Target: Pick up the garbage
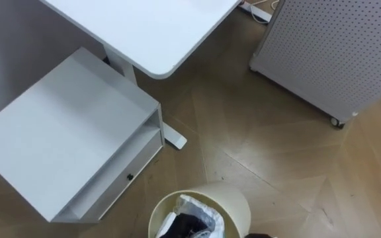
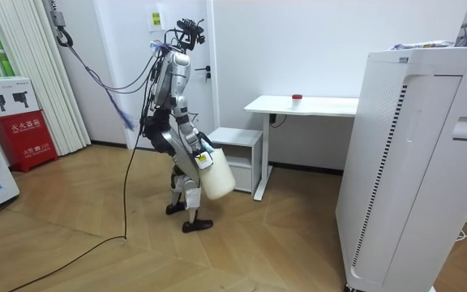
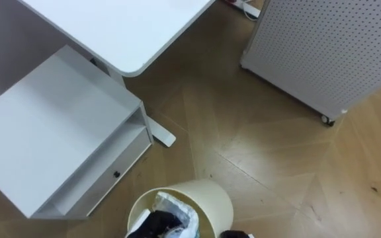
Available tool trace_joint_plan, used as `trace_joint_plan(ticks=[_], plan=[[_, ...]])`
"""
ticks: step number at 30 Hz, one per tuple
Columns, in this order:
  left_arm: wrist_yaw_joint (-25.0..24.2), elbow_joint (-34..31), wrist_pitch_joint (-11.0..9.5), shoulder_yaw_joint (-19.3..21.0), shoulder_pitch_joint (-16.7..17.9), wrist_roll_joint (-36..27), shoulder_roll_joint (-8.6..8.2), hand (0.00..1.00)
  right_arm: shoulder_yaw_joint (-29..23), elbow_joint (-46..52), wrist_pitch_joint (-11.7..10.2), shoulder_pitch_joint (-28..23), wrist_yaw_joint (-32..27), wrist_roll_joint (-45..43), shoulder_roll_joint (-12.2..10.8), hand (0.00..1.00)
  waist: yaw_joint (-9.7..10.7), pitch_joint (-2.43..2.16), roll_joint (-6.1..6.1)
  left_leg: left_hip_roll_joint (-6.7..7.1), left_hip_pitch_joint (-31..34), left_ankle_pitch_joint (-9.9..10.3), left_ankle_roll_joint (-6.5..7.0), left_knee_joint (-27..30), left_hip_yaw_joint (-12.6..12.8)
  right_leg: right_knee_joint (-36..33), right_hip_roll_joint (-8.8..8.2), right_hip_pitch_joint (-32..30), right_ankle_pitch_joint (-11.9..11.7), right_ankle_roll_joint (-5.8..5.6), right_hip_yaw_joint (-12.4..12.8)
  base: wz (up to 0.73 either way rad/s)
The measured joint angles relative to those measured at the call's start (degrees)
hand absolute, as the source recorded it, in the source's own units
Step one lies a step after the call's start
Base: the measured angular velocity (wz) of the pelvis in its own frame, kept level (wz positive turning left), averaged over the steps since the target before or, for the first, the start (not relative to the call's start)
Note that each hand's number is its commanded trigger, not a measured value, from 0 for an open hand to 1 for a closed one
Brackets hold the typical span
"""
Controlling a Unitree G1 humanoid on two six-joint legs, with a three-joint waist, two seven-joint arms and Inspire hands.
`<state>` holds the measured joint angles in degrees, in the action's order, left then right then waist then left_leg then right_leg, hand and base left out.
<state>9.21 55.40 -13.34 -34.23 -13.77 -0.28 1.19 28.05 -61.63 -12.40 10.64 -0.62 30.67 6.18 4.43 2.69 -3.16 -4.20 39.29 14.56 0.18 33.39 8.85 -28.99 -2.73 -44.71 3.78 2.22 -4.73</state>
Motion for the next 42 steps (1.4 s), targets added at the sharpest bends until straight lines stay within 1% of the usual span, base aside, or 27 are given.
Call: trace_joint_plan(ticks=[8, 12, 14, 17, 18, 21, 22, 25, 27, 30, 32, 33, 34, 35, 36, 38, 39, 40, 41, 42], plan=[[-1.57, 1.48, 0.38, -0.28, 0.92, 3.51, 0.01, 0.00, 0.05, -0.22, 0.06, -0.03, 0.74, -2.06, -0.06, 1.00, -0.25, -0.12, 0.20, -0.02, -0.02, -0.01, -0.01, -0.09, -0.01, 0.48, 0.11, 0.14, -0.28, -0.09, -0.03, 0.00], [-3.21, 2.23, 0.89, -0.29, 1.14, 3.69, -0.01, 0.00, -0.01, -0.68, 0.25, -0.29, 1.08, -2.18, -0.07, 1.00, -0.27, -0.19, 0.32, -0.04, -0.70, -0.04, -0.04, -0.45, 0.06, 0.94, 0.19, 0.81, -0.37, -0.09, 0.00, 0.00], [-3.86, 2.79, 0.92, -0.29, 1.68, 3.71, 0.00, 0.00, -0.04, -0.68, 0.76, -0.91, 1.51, -1.95, -0.06, 1.00, -0.35, -0.29, 0.41, -0.05, -2.02, -0.43, -0.10, -1.77, 0.28, 2.43, 0.33, 2.15, -0.91, -0.13, 0.05, -0.04], [-4.48, 2.80, 0.96, -0.29, 2.10, 3.79, 0.01, 0.00, -0.09, -0.63, 0.89, -1.28, 2.04, -1.95, -0.06, 1.00, -0.36, -0.49, 0.72, -0.02, -2.53, -0.61, -0.08, -2.46, 0.37, 3.21, 0.40, 2.69, -1.15, -0.18, 0.06, -0.01], [-4.62, 2.80, 0.97, -0.29, 2.18, 3.87, 0.01, 0.00, -0.09, -0.63, 0.90, -1.26, 2.06, -1.98, -0.06, 1.00, -0.37, -0.49, 0.72, 0.04, -2.60, -0.70, -0.07, -2.65, 0.39, 3.22, 0.36, 2.71, -1.16, -0.20, 0.06, 0.00], [-4.99, 2.80, 0.98, -0.26, 2.24, 6.26, 0.03, 0.00, -0.27, -0.72, 1.28, -0.99, 2.47, -1.92, -0.06, 1.00, -0.76, -0.49, 0.74, -0.02, -3.13, -0.78, -0.06, -2.63, 0.47, 3.19, 0.47, 3.21, -1.20, -0.19, 0.15, -0.01], [-5.00, 2.90, 0.98, -0.27, 2.05, 7.15, 0.03, 0.00, -0.26, -1.29, 1.28, -0.73, 2.85, -1.79, -0.06, 1.00, -1.17, -0.45, 0.66, -0.05, -3.87, -0.78, -0.06, -2.88, 0.68, 3.28, 0.52, 3.71, -1.20, -0.19, 0.30, -0.08], [-4.72, 2.93, 0.85, -0.12, 2.10, 10.17, 0.19, 0.00, -0.47, -3.00, 1.31, -0.38, 3.46, -1.62, 0.27, 1.00, -2.31, -0.39, 0.65, 0.14, -7.17, -0.73, -0.03, -4.47, 1.92, 3.32, 0.57, 5.86, -0.97, -0.41, 1.57, -0.16], [-4.46, 2.92, 0.75, 0.69, 2.04, 12.70, 0.72, 0.00, -1.44, -3.29, 1.33, -0.55, 4.17, -1.67, 0.24, 1.00, -2.13, -0.37, 0.66, 0.20, -8.60, -0.61, -0.07, -4.92, 2.14, 3.33, 0.60, 7.00, -0.76, -0.50, 1.83, -0.10], [-3.54, 2.92, 0.50, 1.76, 2.10, 15.93, 1.55, 0.00, -2.61, -3.48, 1.67, -0.87, 5.06, -1.60, 0.47, 1.00, -1.93, -0.26, 0.68, -0.10, -11.37, -0.09, -0.13, -5.02, 2.69, 3.95, 1.15, 9.57, -0.54, -0.70, 2.72, -0.13], [-3.48, 1.68, 0.16, 2.32, 2.24, 16.83, 2.76, 0.00, -3.51, -3.75, 1.77, -1.30, 5.50, -1.63, 1.39, 1.00, -1.76, -0.07, 1.03, -0.19, -14.39, 0.21, -0.01, -5.86, 3.54, 5.07, 1.45, 12.24, -0.67, -0.92, 3.42, -0.23], [-3.48, 0.97, 0.00, 2.61, 2.25, 17.10, 3.21, 0.00, -4.05, -3.82, 1.76, -1.32, 5.60, -1.67, 1.57, 1.00, -1.77, 0.02, 1.14, -0.19, -15.04, 0.30, 0.05, -6.00, 3.58, 5.35, 1.59, 12.86, -0.74, -1.03, 3.67, -0.25], [-3.47, -0.45, -0.40, 3.32, 2.31, 17.50, 4.10, 0.00, -5.32, -4.42, 1.76, -1.32, 5.76, -1.68, 1.76, 1.00, -1.77, 0.02, 1.22, -0.15, -16.39, 0.64, 0.11, -6.16, 3.69, 5.60, 1.90, 13.94, -0.78, -1.21, 4.53, -0.29], [-3.41, -2.01, -0.84, 4.54, 2.47, 17.50, 4.77, 0.00, -6.66, -4.55, 1.76, -1.54, 5.84, -1.69, 2.02, 1.00, -1.78, 0.01, 1.24, -0.05, -17.67, 0.96, 0.24, -6.35, 3.84, 5.70, 1.92, 14.95, -0.76, -1.28, 4.77, -0.29], [-3.40, -2.84, -1.02, 4.95, 2.56, 17.54, 5.03, 0.00, -7.32, -4.54, 1.76, -1.64, 5.85, -1.69, 2.12, 1.00, -1.73, 0.01, 1.24, 0.01, -18.27, 1.03, 0.28, -6.53, 4.02, 5.74, 1.94, 15.39, -0.73, -1.35, 4.98, -0.23], [-3.16, -5.84, -1.61, 7.19, 3.37, 18.04, 5.30, 0.00, -10.27, -4.90, 1.77, -2.42, 5.92, -1.86, 2.48, 1.00, -1.76, -0.03, 1.26, 0.20, -21.45, 1.10, 0.43, -8.11, 5.33, 6.54, 2.07, 17.75, -0.78, -1.75, 5.92, -0.22], [-3.14, -6.86, -1.66, 7.56, 3.94, 18.05, 5.49, 0.00, -10.88, -4.85, 1.77, -2.76, 5.95, -2.19, 2.49, 1.00, -1.70, -0.07, 1.32, 0.24, -22.34, 1.11, 0.45, -8.61, 5.53, 6.94, 2.14, 18.47, -0.82, -1.83, 6.12, -0.20], [-3.19, -9.13, -1.84, 7.68, 5.15, 18.07, 6.24, 0.00, -11.91, -4.50, 1.74, -3.66, 6.13, -2.36, 2.52, 1.00, -1.30, -0.21, 1.56, 0.25, -24.04, 1.12, 0.46, -9.63, 5.91, 7.93, 2.25, 20.10, -0.90, -1.96, 6.22, -0.12], [-3.20, -10.87, -2.28, 7.68, 6.13, 18.16, 6.62, 0.00, -12.58, -4.04, 1.74, -4.63, 6.27, -2.44, 2.58, 1.00, -0.95, -0.36, 1.77, 0.26, -25.40, 1.12, 0.46, -10.49, 6.02, 8.52, 2.35, 21.47, -0.97, -2.06, 6.25, -0.08], [-3.21, -11.53, -2.40, 7.78, 6.49, 18.48, 6.85, 0.00, -12.94, -3.64, 1.74, -5.20, 6.28, -2.51, 2.63, 1.00, -0.92, -0.37, 1.77, 0.30, -26.09, 1.12, 0.46, -10.92, 6.15, 8.69, 2.41, 22.09, -0.98, -2.11, 6.41, -0.13]])
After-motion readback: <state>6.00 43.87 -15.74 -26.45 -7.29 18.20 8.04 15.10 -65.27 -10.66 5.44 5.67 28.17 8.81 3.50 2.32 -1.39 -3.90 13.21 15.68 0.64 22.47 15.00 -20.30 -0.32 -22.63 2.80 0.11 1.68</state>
